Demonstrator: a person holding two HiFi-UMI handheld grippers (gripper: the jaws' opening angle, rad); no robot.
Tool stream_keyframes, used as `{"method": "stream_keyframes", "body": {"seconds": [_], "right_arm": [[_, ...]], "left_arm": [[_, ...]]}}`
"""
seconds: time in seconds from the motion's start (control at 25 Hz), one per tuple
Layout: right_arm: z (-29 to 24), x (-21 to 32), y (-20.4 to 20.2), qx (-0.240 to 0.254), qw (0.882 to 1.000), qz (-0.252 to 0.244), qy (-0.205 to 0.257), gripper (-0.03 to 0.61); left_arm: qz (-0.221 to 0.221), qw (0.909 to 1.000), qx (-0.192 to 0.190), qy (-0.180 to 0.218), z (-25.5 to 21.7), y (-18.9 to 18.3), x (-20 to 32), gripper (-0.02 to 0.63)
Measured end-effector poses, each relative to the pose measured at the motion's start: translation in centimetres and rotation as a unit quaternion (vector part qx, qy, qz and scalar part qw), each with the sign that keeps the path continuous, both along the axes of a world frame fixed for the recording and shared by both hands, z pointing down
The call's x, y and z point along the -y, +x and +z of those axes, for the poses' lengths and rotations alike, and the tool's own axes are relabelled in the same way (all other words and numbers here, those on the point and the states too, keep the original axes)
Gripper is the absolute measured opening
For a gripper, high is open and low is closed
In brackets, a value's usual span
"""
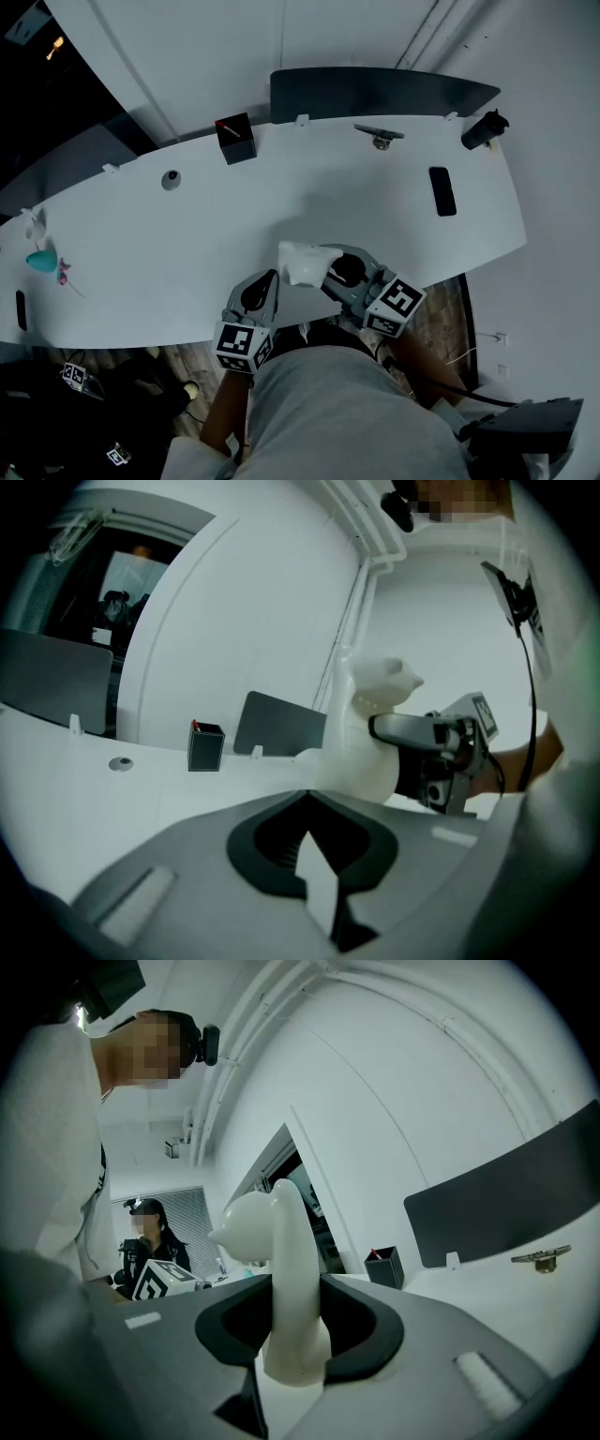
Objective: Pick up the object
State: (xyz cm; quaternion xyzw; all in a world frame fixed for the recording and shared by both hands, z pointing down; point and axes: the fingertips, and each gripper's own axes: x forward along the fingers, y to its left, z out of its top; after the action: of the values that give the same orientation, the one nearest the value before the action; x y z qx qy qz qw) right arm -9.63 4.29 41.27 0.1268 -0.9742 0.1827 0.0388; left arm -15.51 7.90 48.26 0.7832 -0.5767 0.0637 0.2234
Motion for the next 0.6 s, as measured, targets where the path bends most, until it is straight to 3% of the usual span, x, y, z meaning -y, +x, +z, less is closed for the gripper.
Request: {"method": "stream_keyframes", "body": {"seconds": [0.2,0.6], "right_arm": [[0.0,-1.5,2.8,0.011,1.000,-0.004,0.002,0.135],[0.4,-4.3,9.1,0.037,0.999,0.017,-0.012,0.137]], "left_arm": [[-0.031,0.9995,0.008,0.000,-0.6,2.3,-1.7,0.002],[-0.017,0.9993,0.032,-0.004,-1.1,8.6,-4.5,0.002]]}}
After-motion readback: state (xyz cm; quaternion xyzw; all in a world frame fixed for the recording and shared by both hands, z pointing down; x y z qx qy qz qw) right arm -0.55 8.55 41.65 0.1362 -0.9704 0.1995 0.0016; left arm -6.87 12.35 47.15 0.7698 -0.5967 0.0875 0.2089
